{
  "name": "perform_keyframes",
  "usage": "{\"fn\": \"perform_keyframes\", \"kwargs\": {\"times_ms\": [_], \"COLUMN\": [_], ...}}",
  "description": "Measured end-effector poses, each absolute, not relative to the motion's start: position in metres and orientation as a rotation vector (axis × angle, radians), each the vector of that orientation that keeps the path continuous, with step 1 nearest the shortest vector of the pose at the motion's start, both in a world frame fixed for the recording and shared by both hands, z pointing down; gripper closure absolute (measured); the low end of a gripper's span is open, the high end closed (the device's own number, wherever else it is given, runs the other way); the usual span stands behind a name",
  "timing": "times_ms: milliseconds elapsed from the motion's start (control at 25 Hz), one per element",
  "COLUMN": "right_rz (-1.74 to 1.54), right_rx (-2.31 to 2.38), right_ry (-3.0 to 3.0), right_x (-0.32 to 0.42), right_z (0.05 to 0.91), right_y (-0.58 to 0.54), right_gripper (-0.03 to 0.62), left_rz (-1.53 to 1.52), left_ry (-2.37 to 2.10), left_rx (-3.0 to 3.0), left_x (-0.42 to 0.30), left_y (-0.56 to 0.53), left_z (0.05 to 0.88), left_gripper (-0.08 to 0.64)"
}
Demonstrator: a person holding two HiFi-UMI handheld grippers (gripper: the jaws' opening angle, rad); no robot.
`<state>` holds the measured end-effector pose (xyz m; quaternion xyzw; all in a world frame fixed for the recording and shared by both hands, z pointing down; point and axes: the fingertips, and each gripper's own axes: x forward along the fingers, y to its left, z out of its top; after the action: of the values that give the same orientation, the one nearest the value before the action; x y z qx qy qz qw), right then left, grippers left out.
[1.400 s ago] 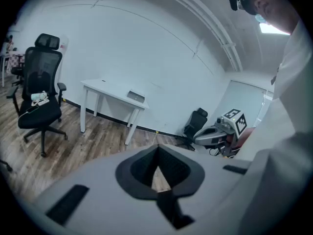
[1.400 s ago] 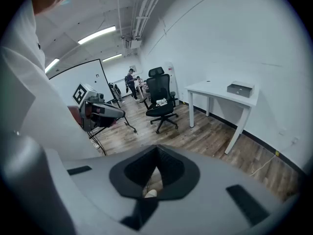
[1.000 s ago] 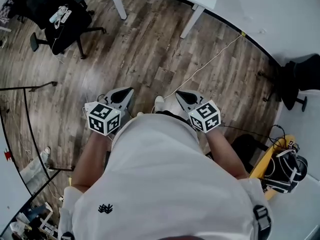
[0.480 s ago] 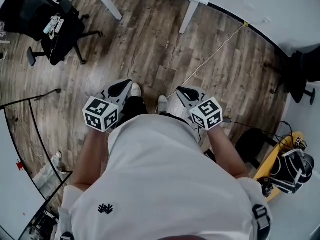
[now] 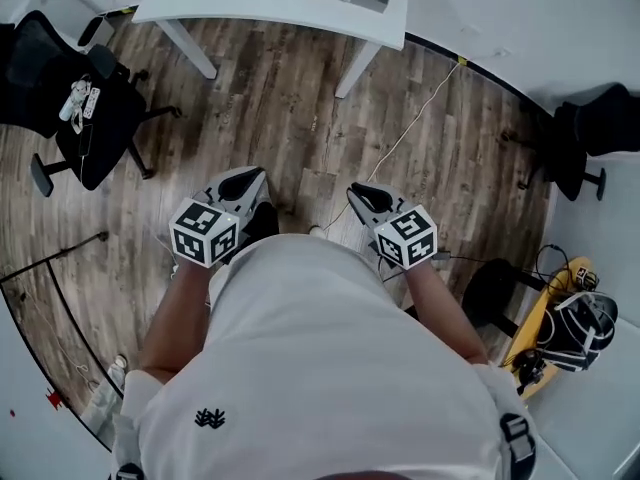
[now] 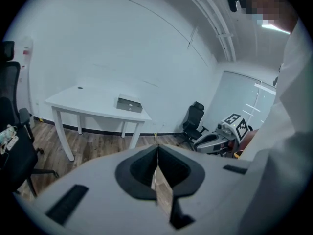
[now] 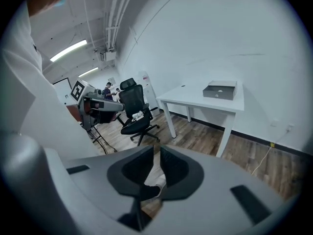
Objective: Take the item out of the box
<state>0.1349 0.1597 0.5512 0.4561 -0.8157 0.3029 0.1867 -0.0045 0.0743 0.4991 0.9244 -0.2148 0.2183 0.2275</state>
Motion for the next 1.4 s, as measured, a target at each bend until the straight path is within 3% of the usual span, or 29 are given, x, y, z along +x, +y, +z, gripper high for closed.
{"fn": "perform_keyframes", "kwargs": {"times_ms": [400,600,1040,1400], "right_rz": [0.862,0.856,0.906,1.012], "right_rx": [1.429,1.485,1.548,1.603], "right_ry": [-2.201,-2.156,-2.092,-2.05], "right_x": [0.11,0.118,0.194,0.281], "right_z": [0.531,0.524,0.534,0.551], "right_y": [0.028,-0.023,-0.142,-0.263], "right_gripper": [0.547,0.474,0.361,0.345], "left_rz": [0.598,0.596,0.567,0.544], "left_ry": [-0.512,-0.506,-0.654,-0.878], "left_rx": [2.594,2.589,2.561,2.485], "left_x": [-0.067,-0.087,-0.107,-0.104], "left_y": [-0.048,-0.077,-0.125,-0.182], "left_z": [0.49,0.499,0.494,0.489], "left_gripper": [0.553,0.552,0.554,0.554]}}
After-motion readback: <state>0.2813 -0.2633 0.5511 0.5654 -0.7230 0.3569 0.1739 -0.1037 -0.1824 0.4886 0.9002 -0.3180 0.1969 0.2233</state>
